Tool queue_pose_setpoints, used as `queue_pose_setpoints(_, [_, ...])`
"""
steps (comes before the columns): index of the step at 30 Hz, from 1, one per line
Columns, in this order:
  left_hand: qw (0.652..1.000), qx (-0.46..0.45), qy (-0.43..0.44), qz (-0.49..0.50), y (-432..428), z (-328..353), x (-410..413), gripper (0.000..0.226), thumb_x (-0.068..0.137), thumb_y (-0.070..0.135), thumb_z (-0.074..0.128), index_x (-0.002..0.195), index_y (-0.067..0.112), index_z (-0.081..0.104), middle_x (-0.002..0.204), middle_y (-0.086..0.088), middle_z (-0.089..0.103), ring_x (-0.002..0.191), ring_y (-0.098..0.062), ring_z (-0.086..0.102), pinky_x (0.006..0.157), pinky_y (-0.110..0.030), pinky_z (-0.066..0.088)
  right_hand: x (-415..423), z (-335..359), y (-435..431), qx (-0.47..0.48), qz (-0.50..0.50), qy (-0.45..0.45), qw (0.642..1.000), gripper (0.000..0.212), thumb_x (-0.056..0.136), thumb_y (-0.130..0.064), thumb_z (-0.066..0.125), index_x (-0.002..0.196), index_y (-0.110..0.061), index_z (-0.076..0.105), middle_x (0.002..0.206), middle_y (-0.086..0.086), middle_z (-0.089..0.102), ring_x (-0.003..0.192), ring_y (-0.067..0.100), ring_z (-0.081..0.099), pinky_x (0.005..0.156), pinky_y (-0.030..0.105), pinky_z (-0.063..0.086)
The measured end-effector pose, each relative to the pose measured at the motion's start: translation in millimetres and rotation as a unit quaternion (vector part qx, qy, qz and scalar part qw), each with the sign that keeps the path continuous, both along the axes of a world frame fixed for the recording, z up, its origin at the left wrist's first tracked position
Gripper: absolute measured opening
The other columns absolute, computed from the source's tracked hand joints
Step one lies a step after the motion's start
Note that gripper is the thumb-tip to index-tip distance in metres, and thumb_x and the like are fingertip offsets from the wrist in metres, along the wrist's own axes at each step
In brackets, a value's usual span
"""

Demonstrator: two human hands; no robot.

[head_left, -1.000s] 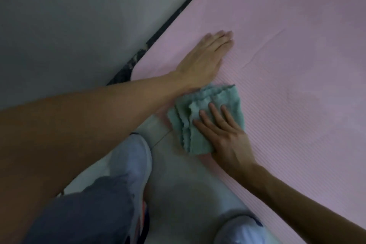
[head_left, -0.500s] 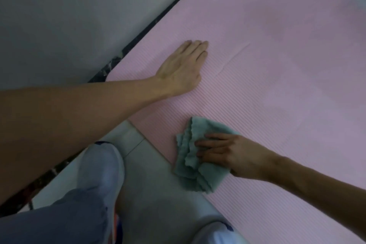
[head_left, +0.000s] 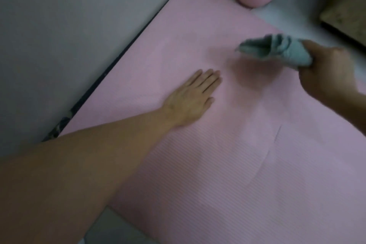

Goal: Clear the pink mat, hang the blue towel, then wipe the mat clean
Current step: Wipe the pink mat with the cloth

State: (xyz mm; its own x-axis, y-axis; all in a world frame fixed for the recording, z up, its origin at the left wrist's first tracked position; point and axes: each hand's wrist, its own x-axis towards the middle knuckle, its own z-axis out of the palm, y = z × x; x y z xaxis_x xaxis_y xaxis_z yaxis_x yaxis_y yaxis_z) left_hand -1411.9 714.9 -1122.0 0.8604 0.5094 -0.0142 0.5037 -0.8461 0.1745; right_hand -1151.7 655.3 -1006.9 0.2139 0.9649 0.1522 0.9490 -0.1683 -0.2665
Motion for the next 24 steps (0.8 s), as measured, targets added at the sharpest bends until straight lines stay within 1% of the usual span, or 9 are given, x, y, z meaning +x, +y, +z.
queue_pose_setpoints(3, [0.999, -0.003, -0.036, -0.006, 2.8, -5.9, 0.0, 0.055, 0.098, 0.025, 0.034, 0.148, 0.004, 0.035, 0.156, -0.012, 0.032, 0.145, -0.025, 0.028, 0.12, -0.042, 0.02, 21.9, -1.2, 29.4, 0.036, -0.094, -0.02, 0.995, 0.06, 0.077, -0.016, 0.042, 0.137, -0.021, 0.049, 0.113, 0.019, 0.068, 0.101, 0.047, 0.061, 0.084, 0.051, 0.051])
queue_pose_setpoints(6, [0.998, 0.002, -0.065, -0.002, 5.4, -7.3, -0.3, 0.054, 0.095, 0.02, 0.037, 0.145, 0.002, 0.04, 0.154, -0.013, 0.036, 0.143, -0.025, 0.032, 0.118, -0.043, 0.024, 26.9, -4.8, 61.8, 0.062, -0.13, -0.032, 0.989, 0.059, 0.08, -0.011, 0.042, 0.137, -0.026, 0.048, 0.124, 0.007, 0.065, 0.11, 0.038, 0.058, 0.087, 0.042, 0.046])
queue_pose_setpoints(8, [0.997, 0.004, -0.076, 0.003, 5.5, -7.4, -0.8, 0.053, 0.094, 0.019, 0.039, 0.144, 0.001, 0.043, 0.152, -0.013, 0.039, 0.142, -0.025, 0.034, 0.117, -0.043, 0.026, 28.8, -18.5, 76.9, 0.033, -0.135, -0.022, 0.99, 0.053, 0.082, -0.013, 0.044, 0.133, -0.025, 0.053, 0.125, 0.007, 0.063, 0.111, 0.032, 0.057, 0.092, 0.035, 0.04])
queue_pose_setpoints(10, [0.997, 0.005, -0.074, 0.003, 5.1, -6.3, -1.6, 0.052, 0.094, 0.018, 0.039, 0.143, 0.001, 0.044, 0.151, -0.013, 0.04, 0.141, -0.026, 0.036, 0.117, -0.043, 0.027, 23.6, -45.9, 80.0, -0.063, -0.137, 0.022, 0.988, 0.049, 0.086, -0.026, 0.046, 0.133, -0.022, 0.055, 0.127, 0.007, 0.061, 0.114, 0.027, 0.056, 0.098, 0.032, 0.038])
queue_pose_setpoints(12, [0.997, 0.008, -0.075, 0.001, 5.8, -5.5, -0.4, 0.052, 0.094, 0.018, 0.039, 0.143, 0.001, 0.044, 0.151, -0.014, 0.04, 0.141, -0.026, 0.037, 0.117, -0.043, 0.027, 11.5, -72.8, 74.3, -0.172, -0.139, 0.022, 0.975, 0.058, 0.089, -0.017, 0.043, 0.147, -0.02, 0.04, 0.151, 0.012, 0.039, 0.137, 0.033, 0.038, 0.113, 0.039, 0.027])
queue_pose_setpoints(13, [0.997, 0.008, -0.074, 0.001, 5.3, -5.3, 0.0, 0.053, 0.093, 0.018, 0.039, 0.143, 0.001, 0.044, 0.151, -0.014, 0.04, 0.141, -0.026, 0.036, 0.117, -0.043, 0.027, 6.0, -80.7, 70.8, -0.193, -0.142, 0.009, 0.971, 0.064, 0.09, -0.007, 0.041, 0.152, -0.02, 0.031, 0.159, 0.011, 0.024, 0.144, 0.035, 0.025, 0.118, 0.042, 0.019])
queue_pose_setpoints(15, [0.998, 0.005, -0.06, 0.005, 3.7, -5.2, 0.5, 0.054, 0.093, 0.019, 0.039, 0.144, 0.001, 0.042, 0.152, -0.014, 0.039, 0.141, -0.026, 0.035, 0.117, -0.044, 0.027, 1.0, -82.4, 67.2, -0.19, -0.145, -0.007, 0.971, 0.07, 0.09, 0.0, 0.039, 0.154, -0.02, 0.022, 0.162, 0.009, 0.012, 0.147, 0.037, 0.013, 0.121, 0.045, 0.012])
queue_pose_setpoints(18, [0.999, 0.011, -0.044, 0.009, 2.4, -5.0, 1.4, 0.056, 0.093, 0.02, 0.039, 0.145, 0.002, 0.04, 0.153, -0.013, 0.037, 0.142, -0.026, 0.033, 0.117, -0.044, 0.026, 4.1, -77.3, 68.3, -0.192, -0.137, -0.031, 0.971, 0.068, 0.092, -0.002, 0.039, 0.154, -0.019, 0.021, 0.162, 0.01, 0.012, 0.146, 0.037, 0.015, 0.121, 0.044, 0.014])
queue_pose_setpoints(24, [0.999, 0.015, -0.034, 0.01, 1.2, -5.0, 0.8, 0.057, 0.092, 0.023, 0.038, 0.146, 0.002, 0.039, 0.154, -0.013, 0.035, 0.143, -0.026, 0.032, 0.117, -0.043, 0.024, 14.8, -84.8, 75.2, -0.198, -0.161, -0.011, 0.967, 0.065, 0.091, -0.008, 0.04, 0.152, -0.026, 0.028, 0.161, 0.014, 0.016, 0.138, 0.046, 0.03, 0.118, 0.047, 0.023])
